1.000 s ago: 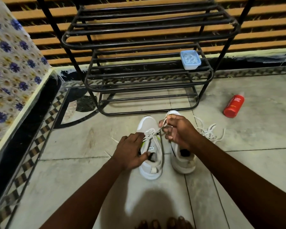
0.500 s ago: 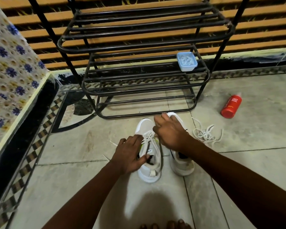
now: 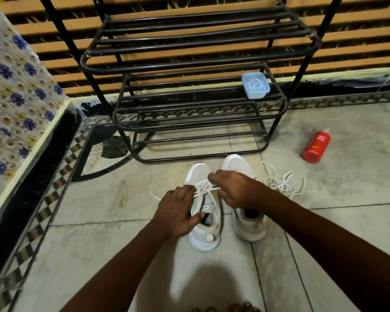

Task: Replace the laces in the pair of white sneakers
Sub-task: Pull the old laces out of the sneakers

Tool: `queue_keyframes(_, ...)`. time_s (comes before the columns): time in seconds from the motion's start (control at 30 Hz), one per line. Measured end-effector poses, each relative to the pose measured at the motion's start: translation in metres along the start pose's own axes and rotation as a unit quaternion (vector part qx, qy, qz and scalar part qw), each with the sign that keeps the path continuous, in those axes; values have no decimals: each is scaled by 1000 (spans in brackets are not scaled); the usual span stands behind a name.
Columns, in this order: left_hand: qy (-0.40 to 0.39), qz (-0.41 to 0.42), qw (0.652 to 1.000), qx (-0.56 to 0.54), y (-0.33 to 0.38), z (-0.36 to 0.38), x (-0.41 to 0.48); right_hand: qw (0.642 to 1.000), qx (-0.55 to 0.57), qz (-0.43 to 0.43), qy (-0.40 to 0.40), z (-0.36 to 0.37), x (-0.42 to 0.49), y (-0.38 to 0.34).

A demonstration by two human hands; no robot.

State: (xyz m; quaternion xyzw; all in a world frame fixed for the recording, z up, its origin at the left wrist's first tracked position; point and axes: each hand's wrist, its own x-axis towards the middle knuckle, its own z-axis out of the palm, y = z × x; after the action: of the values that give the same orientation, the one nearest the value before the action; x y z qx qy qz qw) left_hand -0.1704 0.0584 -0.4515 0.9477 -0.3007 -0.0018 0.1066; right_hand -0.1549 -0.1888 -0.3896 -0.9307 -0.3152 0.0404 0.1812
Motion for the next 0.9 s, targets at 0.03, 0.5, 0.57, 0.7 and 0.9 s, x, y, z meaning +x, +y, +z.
queue_keyframes(0.03,5,1,1000,1,-1,0,1,997,-41,1,-65,2,1,-2)
queue_keyframes(0.5,9,9,1000,-4,-2,2,-1,697,573,255,347,-23,20,-29)
queue_keyframes(0.57,9,10,1000,-5,-2,2,-1,847,404,212,273,-17,10,-22)
queue_keyframes(0.7,6,10,1000,-14,0,-1,-1,1000,-22,12,7,-7,-8,-22)
queue_keyframes(0.9,11,11,1000,-17,0,-2,-2,993,-78,10,89,-31,7,-26)
